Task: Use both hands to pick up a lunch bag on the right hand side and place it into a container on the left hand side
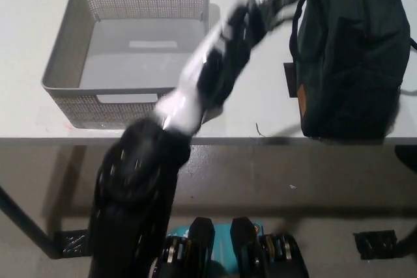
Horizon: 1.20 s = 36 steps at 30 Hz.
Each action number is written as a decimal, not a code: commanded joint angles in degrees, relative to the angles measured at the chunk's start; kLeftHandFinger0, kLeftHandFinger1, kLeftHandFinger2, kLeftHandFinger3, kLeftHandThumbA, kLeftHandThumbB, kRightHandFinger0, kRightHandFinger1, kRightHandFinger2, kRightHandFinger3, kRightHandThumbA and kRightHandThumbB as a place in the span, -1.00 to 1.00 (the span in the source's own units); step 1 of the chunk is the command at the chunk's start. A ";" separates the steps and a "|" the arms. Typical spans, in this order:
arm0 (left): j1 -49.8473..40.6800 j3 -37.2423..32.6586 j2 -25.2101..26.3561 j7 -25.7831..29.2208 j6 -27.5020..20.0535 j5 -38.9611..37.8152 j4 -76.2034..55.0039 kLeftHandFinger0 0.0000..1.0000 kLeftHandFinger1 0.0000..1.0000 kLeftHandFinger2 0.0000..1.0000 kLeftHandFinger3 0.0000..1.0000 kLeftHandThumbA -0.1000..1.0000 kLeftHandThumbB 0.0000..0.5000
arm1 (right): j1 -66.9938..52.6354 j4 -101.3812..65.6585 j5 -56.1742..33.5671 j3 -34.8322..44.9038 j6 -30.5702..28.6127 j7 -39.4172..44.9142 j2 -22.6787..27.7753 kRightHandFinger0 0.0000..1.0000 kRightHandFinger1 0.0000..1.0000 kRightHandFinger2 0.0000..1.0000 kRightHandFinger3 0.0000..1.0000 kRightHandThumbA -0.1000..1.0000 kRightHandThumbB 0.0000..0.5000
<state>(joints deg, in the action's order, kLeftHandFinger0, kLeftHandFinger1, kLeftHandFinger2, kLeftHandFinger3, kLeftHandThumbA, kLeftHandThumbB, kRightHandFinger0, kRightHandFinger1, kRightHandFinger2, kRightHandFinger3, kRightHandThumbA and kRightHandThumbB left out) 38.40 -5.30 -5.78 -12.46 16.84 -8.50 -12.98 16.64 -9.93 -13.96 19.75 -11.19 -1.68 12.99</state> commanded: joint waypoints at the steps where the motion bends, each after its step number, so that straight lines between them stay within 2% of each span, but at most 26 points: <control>1: 7.13 3.82 -2.29 3.97 2.31 -2.78 5.14 1.00 1.00 1.00 1.00 1.00 0.09 | 6.31 3.86 -5.94 2.11 2.93 -0.58 2.79 1.00 1.00 1.00 1.00 1.00 -0.18; 5: 14.27 8.19 -5.34 7.81 0.15 -3.49 14.32 1.00 1.00 1.00 1.00 1.00 0.34 | 12.96 10.42 -10.13 3.35 5.48 -0.10 4.08 1.00 1.00 1.00 1.00 1.00 -0.02; 7: 16.55 10.94 -7.68 9.42 0.33 -5.89 18.44 1.00 1.00 1.00 1.00 1.00 0.45 | 15.19 12.42 -10.67 3.51 6.24 -0.42 3.99 1.00 1.00 1.00 1.00 1.00 -0.08; 9: 18.26 12.75 -8.93 10.23 -0.12 -6.75 21.64 1.00 1.00 1.00 1.00 1.00 0.48 | 16.95 14.14 -11.51 3.56 6.23 0.11 3.84 1.00 1.00 1.00 1.00 1.00 -0.14; 10: 19.52 13.83 -9.51 10.82 -0.61 -7.24 24.19 1.00 1.00 1.00 1.00 1.00 0.51 | 18.40 15.28 -12.75 3.69 6.65 0.33 3.47 1.00 1.00 1.00 1.00 1.00 -0.11; 13: 22.02 15.36 -9.92 11.32 -2.62 -7.17 29.96 1.00 1.00 1.00 1.00 1.00 0.53 | 21.25 18.31 -14.74 3.91 7.94 0.39 2.77 1.00 1.00 1.00 1.00 1.00 -0.08; 15: 24.20 15.51 -9.66 12.16 -4.35 -5.74 35.09 1.00 1.00 1.00 1.00 1.00 0.49 | 23.20 21.03 -15.67 4.26 8.50 0.11 2.30 1.00 1.00 1.00 1.00 1.00 -0.20; 19: 28.10 16.75 -9.33 13.34 -5.49 -5.96 44.73 1.00 1.00 1.00 1.00 1.00 0.51 | 25.95 26.17 -18.44 4.94 8.24 2.17 2.01 1.00 1.00 1.00 1.00 1.00 -0.25; 22: 29.85 16.73 -8.87 13.29 -7.27 -5.33 51.22 1.00 1.00 1.00 1.00 1.00 0.48 | 27.46 29.20 -20.40 5.74 8.83 2.58 1.52 1.00 1.00 1.00 1.00 1.00 -0.39; 25: 30.93 17.18 -8.47 12.84 -9.97 -5.72 57.40 1.00 1.00 1.00 1.00 1.00 0.46 | 28.70 31.71 -21.85 6.24 8.95 2.86 0.60 1.00 1.00 1.00 1.00 1.00 -0.35; 30: 30.95 18.37 -7.67 11.82 -12.47 -6.63 63.26 1.00 1.00 1.00 1.00 1.00 0.49 | 29.29 33.93 -23.15 6.57 8.83 3.76 -0.62 1.00 1.00 1.00 1.00 1.00 -0.46; 34: 30.68 17.02 -6.06 12.22 -14.97 -4.28 65.53 1.00 1.00 1.00 1.00 1.00 0.60 | 28.56 34.99 -23.01 6.15 8.21 4.59 -1.01 1.00 1.00 1.00 1.00 1.00 -0.39; 36: 31.40 15.70 -4.74 12.51 -16.67 -2.57 66.97 1.00 1.00 1.00 1.00 1.00 0.59 | 28.44 35.59 -22.97 5.81 8.15 5.20 -1.09 1.00 1.00 1.00 1.00 1.00 -0.24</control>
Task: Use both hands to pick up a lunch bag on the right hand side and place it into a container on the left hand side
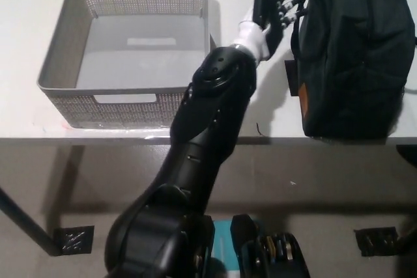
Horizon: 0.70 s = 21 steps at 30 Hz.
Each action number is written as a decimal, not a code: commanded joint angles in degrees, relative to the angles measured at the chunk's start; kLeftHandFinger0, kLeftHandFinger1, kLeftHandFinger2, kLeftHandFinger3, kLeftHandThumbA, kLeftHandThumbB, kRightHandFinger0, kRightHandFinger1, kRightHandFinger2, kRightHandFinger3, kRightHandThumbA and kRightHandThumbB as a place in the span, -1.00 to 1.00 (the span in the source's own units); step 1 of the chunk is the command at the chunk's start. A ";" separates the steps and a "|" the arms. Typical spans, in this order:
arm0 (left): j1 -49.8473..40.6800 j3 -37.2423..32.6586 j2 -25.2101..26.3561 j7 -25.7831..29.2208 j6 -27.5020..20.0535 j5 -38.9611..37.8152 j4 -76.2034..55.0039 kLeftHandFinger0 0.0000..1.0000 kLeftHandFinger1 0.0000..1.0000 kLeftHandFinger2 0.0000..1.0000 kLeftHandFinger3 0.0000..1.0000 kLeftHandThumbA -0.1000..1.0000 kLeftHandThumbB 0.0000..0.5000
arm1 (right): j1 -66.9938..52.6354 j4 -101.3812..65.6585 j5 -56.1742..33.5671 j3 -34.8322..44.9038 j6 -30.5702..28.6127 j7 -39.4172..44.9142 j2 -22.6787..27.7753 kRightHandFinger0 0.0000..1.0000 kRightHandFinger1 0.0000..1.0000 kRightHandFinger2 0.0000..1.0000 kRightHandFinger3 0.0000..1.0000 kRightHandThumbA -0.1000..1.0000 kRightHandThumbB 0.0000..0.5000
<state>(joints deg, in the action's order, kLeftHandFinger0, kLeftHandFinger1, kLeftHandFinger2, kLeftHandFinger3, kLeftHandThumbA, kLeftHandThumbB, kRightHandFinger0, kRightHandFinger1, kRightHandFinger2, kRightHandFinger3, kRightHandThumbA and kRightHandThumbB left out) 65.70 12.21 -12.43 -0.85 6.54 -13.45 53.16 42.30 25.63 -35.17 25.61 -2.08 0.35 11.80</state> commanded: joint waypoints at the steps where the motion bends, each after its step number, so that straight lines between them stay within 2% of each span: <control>1: 4.44 -2.89 2.68 0.77 -7.13 3.37 1.68 1.00 1.00 1.00 1.00 1.00 0.61 | 2.42 -0.09 -1.84 -0.22 -0.57 3.21 -0.03 1.00 1.00 1.00 1.00 1.00 -0.29; 6: 5.36 -6.23 4.20 2.06 -7.76 5.97 3.42 1.00 1.00 1.00 1.00 1.00 0.47 | 2.65 3.66 0.09 -1.54 -2.21 3.98 -0.74 1.00 1.00 1.00 1.00 1.00 -0.42; 7: 5.35 -6.41 4.31 2.07 -7.83 5.86 3.40 1.00 1.00 1.00 1.00 1.00 0.47 | 2.77 4.10 0.43 -1.74 -2.51 4.06 -0.87 1.00 1.00 1.00 1.00 1.00 -0.42; 8: 5.75 -6.95 4.52 1.90 -8.19 6.05 4.48 1.00 1.00 1.00 1.00 1.00 0.47 | 3.39 5.97 1.23 -2.18 -2.90 3.88 -0.97 1.00 1.00 1.00 1.00 1.00 -0.32; 10: 6.22 -7.91 4.68 2.04 -8.63 6.76 6.23 1.00 1.00 1.00 1.00 1.00 0.52 | 4.41 9.30 1.81 -2.44 -3.62 3.41 -1.45 1.00 1.00 1.00 1.00 1.00 -0.34; 12: 6.52 -9.01 4.62 2.69 -9.87 7.95 8.40 1.00 1.00 1.00 1.00 1.00 0.55 | 5.53 13.38 2.03 -2.67 -4.40 3.58 -1.77 1.00 1.00 1.00 1.00 1.00 -0.47; 14: 6.64 -10.75 4.86 2.23 -11.21 9.29 10.33 1.00 1.00 1.00 1.00 1.00 0.45 | 7.87 19.67 1.92 -2.55 -6.16 3.86 -2.62 1.00 1.00 1.00 1.00 1.00 -0.47; 17: 7.28 -12.54 4.60 1.66 -11.15 10.11 14.52 1.00 1.00 1.00 1.00 1.00 0.56 | 10.88 28.49 2.95 -2.88 -9.63 5.07 -3.07 1.00 1.00 1.00 1.00 1.00 -0.50; 19: 6.86 -13.83 4.35 1.61 -10.65 10.99 15.99 1.00 1.00 1.00 1.00 1.00 0.50 | 11.96 31.91 3.31 -3.13 -10.68 5.53 -3.48 1.00 1.00 1.00 1.00 1.00 -0.49; 20: 6.68 -15.17 4.21 2.03 -10.20 12.26 17.00 1.00 1.00 1.00 1.00 1.00 0.63 | 12.63 33.90 3.49 -3.26 -11.15 5.60 -3.76 1.00 1.00 1.00 1.00 1.00 -0.51; 21: 6.48 -16.26 4.12 2.21 -9.78 13.25 17.90 1.00 1.00 1.00 1.00 1.00 0.70 | 13.29 35.60 3.36 -3.19 -11.46 5.79 -4.14 1.00 1.00 1.00 1.00 1.00 -0.44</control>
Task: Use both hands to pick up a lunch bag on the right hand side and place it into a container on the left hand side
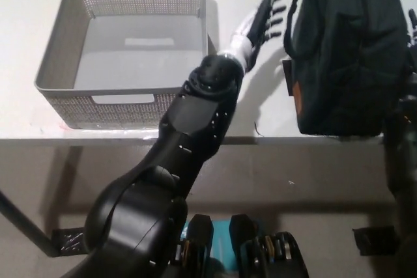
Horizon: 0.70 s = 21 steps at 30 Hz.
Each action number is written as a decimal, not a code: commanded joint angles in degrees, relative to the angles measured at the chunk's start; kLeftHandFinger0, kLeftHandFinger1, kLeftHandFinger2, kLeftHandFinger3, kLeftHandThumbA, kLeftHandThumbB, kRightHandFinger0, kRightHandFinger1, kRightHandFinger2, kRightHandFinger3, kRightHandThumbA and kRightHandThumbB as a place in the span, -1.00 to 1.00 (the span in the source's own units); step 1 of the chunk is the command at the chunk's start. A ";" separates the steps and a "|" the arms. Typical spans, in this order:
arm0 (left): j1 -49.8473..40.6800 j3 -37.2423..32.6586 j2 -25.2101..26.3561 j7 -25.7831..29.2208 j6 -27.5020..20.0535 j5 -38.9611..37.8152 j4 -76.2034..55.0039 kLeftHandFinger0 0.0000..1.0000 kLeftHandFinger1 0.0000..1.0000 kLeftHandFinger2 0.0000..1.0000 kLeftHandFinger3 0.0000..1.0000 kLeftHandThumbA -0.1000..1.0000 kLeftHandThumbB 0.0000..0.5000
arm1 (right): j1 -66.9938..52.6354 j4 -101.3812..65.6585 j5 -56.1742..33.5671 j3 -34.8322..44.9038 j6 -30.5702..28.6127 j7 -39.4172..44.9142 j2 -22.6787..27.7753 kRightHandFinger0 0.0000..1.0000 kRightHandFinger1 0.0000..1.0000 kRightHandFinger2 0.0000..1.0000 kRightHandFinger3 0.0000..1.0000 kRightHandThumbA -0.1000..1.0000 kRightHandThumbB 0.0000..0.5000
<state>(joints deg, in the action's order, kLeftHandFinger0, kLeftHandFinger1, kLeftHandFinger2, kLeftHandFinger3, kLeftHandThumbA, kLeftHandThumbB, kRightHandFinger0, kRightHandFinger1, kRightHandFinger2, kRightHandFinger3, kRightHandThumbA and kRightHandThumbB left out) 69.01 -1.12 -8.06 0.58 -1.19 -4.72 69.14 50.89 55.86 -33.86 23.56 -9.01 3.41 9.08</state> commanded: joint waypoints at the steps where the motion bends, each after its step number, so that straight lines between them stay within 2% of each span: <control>1: 3.00 -3.88 -0.38 0.54 -1.83 4.99 3.08 1.00 1.00 1.00 1.00 1.00 0.71 | 5.31 7.22 1.89 -1.07 -5.06 3.33 -1.62 1.00 1.00 1.00 1.00 1.00 -0.45; 5: 2.12 -6.99 -0.50 -0.56 -2.13 6.77 5.57 1.00 1.00 1.00 1.00 1.00 0.78 | 6.51 10.79 1.75 -0.97 -5.88 4.83 -2.14 1.00 1.00 1.00 1.00 1.00 -0.28; 8: 1.82 -7.90 -0.52 -0.35 -2.33 7.21 6.28 1.00 1.00 1.00 1.00 1.00 0.78 | 6.69 11.34 1.11 -0.42 -5.95 5.76 -2.80 1.00 1.00 1.00 1.00 1.00 -0.34; 10: 1.47 -8.87 -0.76 -0.46 -2.39 7.92 6.79 1.00 1.00 1.00 1.00 1.00 0.79 | 6.11 10.56 1.41 -0.65 -6.25 5.23 -3.74 1.00 1.00 1.00 1.00 1.00 -0.30; 13: 1.29 -10.79 -1.53 -0.45 -3.12 9.52 7.65 1.00 1.00 1.00 1.00 1.00 0.82 | 4.83 6.94 3.68 -2.67 -6.03 2.70 -6.79 1.00 1.00 1.00 1.00 1.00 -0.37; 15: 1.50 -11.55 -1.97 -0.38 -4.16 10.15 7.70 1.00 1.00 1.00 1.00 1.00 0.74 | 4.04 4.46 5.31 -4.42 -4.89 2.07 -7.94 1.00 1.00 1.00 1.00 1.00 -0.35; 16: 2.06 -11.52 -2.39 -0.38 -4.16 10.00 7.64 1.00 1.00 1.00 1.00 1.00 0.64 | 3.69 3.33 6.28 -6.05 -4.04 3.53 -8.25 1.00 1.00 1.00 1.00 1.00 -0.35; 18: 3.67 -11.53 -3.68 0.42 -3.46 9.82 7.52 1.00 1.00 1.00 1.00 1.00 0.41 | 2.90 -0.74 5.17 -7.37 -2.41 5.84 -9.50 1.00 1.00 1.00 1.00 1.00 -0.52; 21: 4.86 -10.86 -4.04 0.38 -3.81 9.24 6.71 1.00 1.00 1.00 1.00 1.00 0.39 | 2.39 -6.52 5.02 -8.62 1.02 3.30 -9.46 1.00 1.00 1.00 1.00 1.00 -0.53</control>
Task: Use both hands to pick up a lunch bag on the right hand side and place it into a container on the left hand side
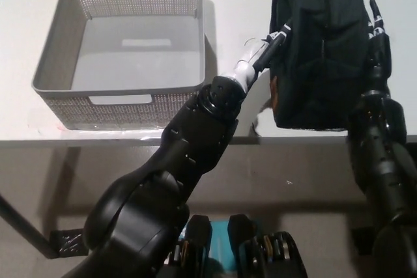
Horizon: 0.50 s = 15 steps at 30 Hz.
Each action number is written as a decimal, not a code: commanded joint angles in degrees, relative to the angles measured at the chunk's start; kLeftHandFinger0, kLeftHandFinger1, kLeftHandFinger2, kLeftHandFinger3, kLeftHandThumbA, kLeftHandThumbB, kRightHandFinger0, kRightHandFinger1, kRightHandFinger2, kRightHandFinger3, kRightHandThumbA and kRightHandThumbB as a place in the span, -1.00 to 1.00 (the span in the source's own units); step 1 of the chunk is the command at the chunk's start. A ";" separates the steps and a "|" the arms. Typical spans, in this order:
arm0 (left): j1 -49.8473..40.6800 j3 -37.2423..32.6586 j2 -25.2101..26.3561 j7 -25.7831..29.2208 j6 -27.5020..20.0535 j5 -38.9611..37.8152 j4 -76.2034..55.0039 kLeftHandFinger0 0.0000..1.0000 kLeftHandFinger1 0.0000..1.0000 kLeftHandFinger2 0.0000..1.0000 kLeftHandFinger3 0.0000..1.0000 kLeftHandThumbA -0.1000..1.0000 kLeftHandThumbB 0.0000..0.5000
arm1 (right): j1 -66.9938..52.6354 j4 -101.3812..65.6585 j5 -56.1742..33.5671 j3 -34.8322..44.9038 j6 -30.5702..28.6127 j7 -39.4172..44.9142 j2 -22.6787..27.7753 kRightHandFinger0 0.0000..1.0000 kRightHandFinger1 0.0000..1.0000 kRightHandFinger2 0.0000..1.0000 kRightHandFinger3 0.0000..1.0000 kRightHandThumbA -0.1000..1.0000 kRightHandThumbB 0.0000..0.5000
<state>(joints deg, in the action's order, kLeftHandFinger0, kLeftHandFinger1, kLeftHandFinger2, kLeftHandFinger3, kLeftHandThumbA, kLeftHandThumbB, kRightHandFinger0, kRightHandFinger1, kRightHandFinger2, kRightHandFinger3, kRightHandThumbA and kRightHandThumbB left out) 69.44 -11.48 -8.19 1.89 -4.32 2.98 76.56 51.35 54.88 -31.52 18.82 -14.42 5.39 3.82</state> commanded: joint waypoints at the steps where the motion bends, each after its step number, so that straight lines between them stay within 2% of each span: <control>1: 4.93 -0.03 -3.84 -1.24 -0.65 1.10 -0.91 1.00 1.00 1.00 1.00 1.00 0.38 | 2.12 -6.46 2.97 -4.26 7.16 0.61 -3.92 1.00 1.00 1.00 1.00 1.00 -0.50; 2: 5.20 0.26 -3.81 -1.48 -0.60 0.84 -1.00 1.00 1.00 1.00 1.00 1.00 0.38 | 2.11 -7.28 3.01 -4.50 7.97 -0.08 -3.81 1.00 1.00 1.00 1.00 1.00 -0.49; 3: 5.49 0.47 -3.72 -1.90 -0.87 0.66 -1.13 1.00 1.00 1.00 1.00 1.00 0.27 | 2.19 -8.37 3.40 -4.84 9.11 -1.33 -3.69 1.00 1.00 1.00 1.00 1.00 -0.45; 4: 5.59 0.62 -3.63 -2.15 -1.24 0.58 -1.20 1.00 1.00 1.00 1.00 1.00 0.26 | 2.26 -8.96 3.66 -5.04 9.79 -2.14 -3.67 1.00 1.00 1.00 1.00 1.00 -0.45; 5: 5.70 0.75 -3.58 -2.20 -1.17 0.57 -1.18 1.00 1.00 1.00 1.00 1.00 0.15 | 2.38 -8.80 4.32 -5.43 9.47 -2.35 -3.49 1.00 1.00 1.00 1.00 1.00 -0.50; 7: 6.04 1.06 -3.31 -2.26 -0.66 0.58 -1.02 1.00 1.00 1.00 1.00 1.00 0.13 | 2.86 -9.02 4.83 -5.97 10.19 -2.96 -3.33 1.00 1.00 1.00 1.00 1.00 -0.58; 11: 5.97 3.19 -2.60 -3.43 -0.19 -1.05 -1.77 1.00 1.00 1.00 1.00 1.00 0.28 | 3.97 -8.60 6.61 -7.57 10.51 -3.39 -2.89 1.00 1.00 1.00 1.00 1.00 -0.65; 13: 6.00 3.83 -2.41 -3.67 -0.40 -1.39 -1.94 1.00 1.00 1.00 1.00 1.00 0.24 | 4.29 -8.36 6.73 -7.87 10.43 -2.97 -2.70 1.00 1.00 1.00 1.00 1.00 -0.70; 15: 6.33 7.34 -2.06 -4.20 -1.13 -4.33 -2.40 1.00 1.00 1.00 1.00 1.00 0.11 | 4.70 -7.44 7.33 -9.19 9.14 -0.55 -2.00 1.00 1.00 1.00 1.00 1.00 -0.90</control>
<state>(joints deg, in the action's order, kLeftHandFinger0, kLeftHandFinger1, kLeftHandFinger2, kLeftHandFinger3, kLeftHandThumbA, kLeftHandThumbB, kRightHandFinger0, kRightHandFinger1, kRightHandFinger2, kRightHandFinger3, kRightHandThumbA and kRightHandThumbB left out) 69.99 -6.76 -7.77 1.79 -3.99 2.04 76.58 51.20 47.87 -27.71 13.69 -7.72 0.57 4.11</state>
